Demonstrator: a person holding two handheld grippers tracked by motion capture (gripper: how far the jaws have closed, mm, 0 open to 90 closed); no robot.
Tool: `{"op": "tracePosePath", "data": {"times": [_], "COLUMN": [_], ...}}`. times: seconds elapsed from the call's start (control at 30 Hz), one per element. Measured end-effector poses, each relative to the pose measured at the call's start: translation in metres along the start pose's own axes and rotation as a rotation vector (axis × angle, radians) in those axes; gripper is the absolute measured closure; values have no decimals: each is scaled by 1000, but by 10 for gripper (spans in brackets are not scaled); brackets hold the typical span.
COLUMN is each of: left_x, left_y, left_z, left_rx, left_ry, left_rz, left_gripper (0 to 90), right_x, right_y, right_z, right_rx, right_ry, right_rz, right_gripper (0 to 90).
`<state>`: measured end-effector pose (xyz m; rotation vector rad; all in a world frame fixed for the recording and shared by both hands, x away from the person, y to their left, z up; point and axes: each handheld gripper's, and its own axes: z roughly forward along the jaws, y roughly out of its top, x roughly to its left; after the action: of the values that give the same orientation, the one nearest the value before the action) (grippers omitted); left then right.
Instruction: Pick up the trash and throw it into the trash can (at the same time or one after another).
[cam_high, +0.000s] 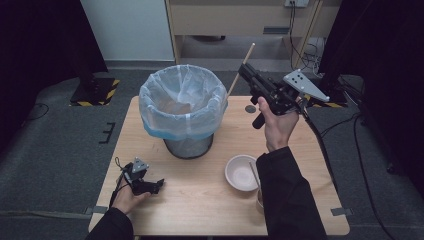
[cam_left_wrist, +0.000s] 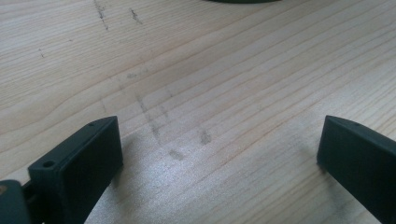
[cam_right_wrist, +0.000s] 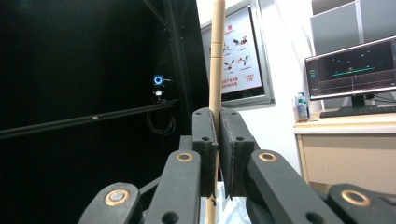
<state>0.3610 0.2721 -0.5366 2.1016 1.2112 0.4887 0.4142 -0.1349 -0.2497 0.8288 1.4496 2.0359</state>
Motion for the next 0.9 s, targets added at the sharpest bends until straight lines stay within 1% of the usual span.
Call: {"op": "tracePosePath", "data": {"times": [0.1,0.17,0.23,0.37,0.4,0.47,0.57,0.6,0.9], "left_x": [0,0,0,0,0,0,0,0,0], "left_y": [0,0,0,0,0,0,0,0,0], "left_z": [0,0,0,0,0,0,0,0,0], "left_rx": [0,0,0,0,0,0,0,0,0], "left_ry": [0,0,0,0,0,0,0,-1,0], "left_rz": [0,0,0,0,0,0,0,0,-1], "left_gripper": [0,0,0,0,0,0,0,0,0], "right_x": [3,4,6,11,12,15,18,20,24], "right_y": [1,0,-1,-5,-7,-9,-13,-17,-35], "right_z": [8,13,20,36,40,48,58,62,86], "right_rx": [-3,-8,-10,-7,-4,-2,2,1,24], "right_ry": [6,9,10,16,14,15,17,14,-26], "right_rz": [-5,5,5,2,-5,0,-12,-3,-37], "right_gripper": [858,858,858,858,858,858,858,858,857]}}
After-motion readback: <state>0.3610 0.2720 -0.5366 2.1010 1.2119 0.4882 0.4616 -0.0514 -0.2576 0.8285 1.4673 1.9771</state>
